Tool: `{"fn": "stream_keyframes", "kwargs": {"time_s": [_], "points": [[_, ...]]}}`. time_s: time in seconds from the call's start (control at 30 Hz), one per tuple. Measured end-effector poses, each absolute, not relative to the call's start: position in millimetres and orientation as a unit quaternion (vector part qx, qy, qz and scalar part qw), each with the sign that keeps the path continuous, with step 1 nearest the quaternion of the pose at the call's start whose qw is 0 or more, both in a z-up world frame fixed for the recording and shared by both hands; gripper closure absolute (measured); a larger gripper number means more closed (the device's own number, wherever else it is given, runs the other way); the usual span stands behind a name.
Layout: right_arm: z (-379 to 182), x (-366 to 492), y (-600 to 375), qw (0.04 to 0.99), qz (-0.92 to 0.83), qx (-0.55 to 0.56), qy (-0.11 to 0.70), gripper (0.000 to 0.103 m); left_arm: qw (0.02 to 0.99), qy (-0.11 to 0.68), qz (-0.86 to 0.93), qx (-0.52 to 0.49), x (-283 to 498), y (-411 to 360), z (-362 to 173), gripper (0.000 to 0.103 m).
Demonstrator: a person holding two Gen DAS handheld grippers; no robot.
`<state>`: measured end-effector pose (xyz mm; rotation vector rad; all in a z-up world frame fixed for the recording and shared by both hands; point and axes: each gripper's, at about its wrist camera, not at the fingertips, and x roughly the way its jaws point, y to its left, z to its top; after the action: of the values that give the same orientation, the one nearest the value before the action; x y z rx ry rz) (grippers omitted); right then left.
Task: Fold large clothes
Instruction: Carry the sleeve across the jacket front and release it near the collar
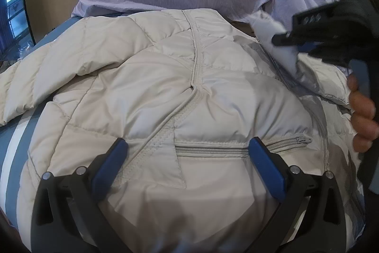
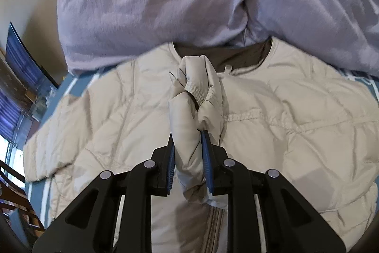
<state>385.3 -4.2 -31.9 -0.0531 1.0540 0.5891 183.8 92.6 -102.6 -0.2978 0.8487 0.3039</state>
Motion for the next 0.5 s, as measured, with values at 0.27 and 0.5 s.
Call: {"fn": "stream_keyframes", "kwargs": {"time_s": [0.27, 0.5], "points": [[-33, 380, -13, 0.801, 0.303, -0.008, 0.516, 0.048, 0.89, 0.408, 0.146, -0.144, 183, 93, -103, 0.002], [-9, 397, -43, 0.864, 0.221, -0.039, 0.451, 0.039, 0.89, 0.408, 0.146, -0.144, 184, 93, -103, 0.002]]}}
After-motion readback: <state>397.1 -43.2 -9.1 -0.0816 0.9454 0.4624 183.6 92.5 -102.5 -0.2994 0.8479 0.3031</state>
